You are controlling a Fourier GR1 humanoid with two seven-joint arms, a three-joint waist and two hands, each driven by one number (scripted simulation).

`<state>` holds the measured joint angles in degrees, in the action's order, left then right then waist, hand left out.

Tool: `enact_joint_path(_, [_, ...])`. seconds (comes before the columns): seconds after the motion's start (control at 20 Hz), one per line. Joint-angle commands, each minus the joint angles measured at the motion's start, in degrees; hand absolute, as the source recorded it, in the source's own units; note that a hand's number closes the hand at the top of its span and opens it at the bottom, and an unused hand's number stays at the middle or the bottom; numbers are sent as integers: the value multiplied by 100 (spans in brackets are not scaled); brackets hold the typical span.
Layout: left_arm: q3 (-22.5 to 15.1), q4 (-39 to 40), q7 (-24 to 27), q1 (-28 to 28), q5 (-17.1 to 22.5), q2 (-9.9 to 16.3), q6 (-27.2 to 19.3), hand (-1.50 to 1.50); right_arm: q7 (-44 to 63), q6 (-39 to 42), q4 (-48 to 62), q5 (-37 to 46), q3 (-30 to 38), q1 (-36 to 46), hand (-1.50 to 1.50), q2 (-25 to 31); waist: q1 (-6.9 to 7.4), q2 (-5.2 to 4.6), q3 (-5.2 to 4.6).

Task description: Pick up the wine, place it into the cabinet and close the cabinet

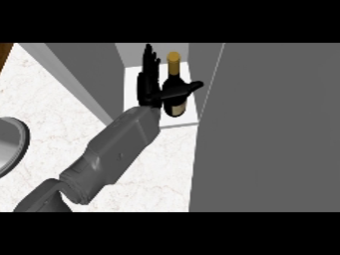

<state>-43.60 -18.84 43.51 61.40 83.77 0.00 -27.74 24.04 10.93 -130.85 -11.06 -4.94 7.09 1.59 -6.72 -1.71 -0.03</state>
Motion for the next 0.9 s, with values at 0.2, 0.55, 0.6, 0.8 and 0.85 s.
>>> enact_joint_path(0.2, [-233, -342, 437, -235, 106, 0, 39, -150, -35, 54, -69, -13, -4, -307, -150, 24, 119, 48, 1])
enact_joint_path(0.55, [-408, -662, 762, -434, 368, 0, 64, -150, 180, 27, -244, 59, -152, -225, -150, 55, 158, 57, -1])
enact_joint_path(0.6, [-506, -990, 773, -475, 421, 0, -103, -150, 330, -144, -280, 115, -206, -100, -150, -35, 219, 81, -2])
enact_joint_path(0.8, [-665, -1055, 767, -566, 375, 0, 85, -150, 259, -48, -279, -156, 133, -251, -150, 85, 356, 109, 2])
enact_joint_path(0.85, [-671, -1058, 790, -523, 421, 0, 207, -150, 169, -71, -80, 44, 36, -130, -150, 42, 342, 96, 0])
